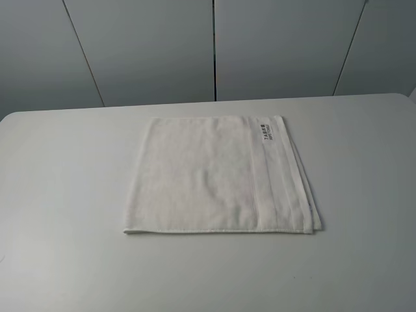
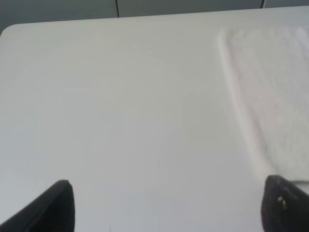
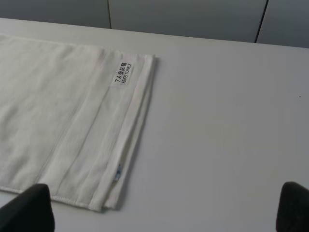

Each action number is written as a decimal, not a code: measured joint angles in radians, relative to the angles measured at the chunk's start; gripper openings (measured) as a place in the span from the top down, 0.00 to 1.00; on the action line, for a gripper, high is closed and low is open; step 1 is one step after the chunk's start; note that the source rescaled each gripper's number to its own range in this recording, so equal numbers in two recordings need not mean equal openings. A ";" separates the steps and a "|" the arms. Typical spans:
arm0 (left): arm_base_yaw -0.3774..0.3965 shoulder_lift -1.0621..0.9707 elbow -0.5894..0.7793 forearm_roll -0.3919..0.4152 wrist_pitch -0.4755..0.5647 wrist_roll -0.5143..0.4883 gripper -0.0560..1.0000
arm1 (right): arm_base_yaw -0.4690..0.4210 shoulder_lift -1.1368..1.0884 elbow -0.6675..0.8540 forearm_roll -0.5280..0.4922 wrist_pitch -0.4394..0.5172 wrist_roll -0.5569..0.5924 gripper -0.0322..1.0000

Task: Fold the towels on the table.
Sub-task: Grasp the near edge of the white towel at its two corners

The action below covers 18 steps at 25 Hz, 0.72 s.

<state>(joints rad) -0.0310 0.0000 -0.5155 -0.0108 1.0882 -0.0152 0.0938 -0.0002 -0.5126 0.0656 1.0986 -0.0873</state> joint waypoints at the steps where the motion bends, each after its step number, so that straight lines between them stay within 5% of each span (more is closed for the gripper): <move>1: 0.000 0.000 0.000 0.000 0.000 0.000 0.01 | 0.000 0.000 0.000 0.000 0.000 0.000 0.00; 18: 0.000 0.000 0.000 0.000 0.000 0.000 0.01 | 0.000 0.000 0.000 0.000 0.000 0.000 0.00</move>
<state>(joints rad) -0.0310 0.0000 -0.5155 -0.0108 1.0882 -0.0152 0.0938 -0.0002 -0.5126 0.0656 1.0986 -0.0873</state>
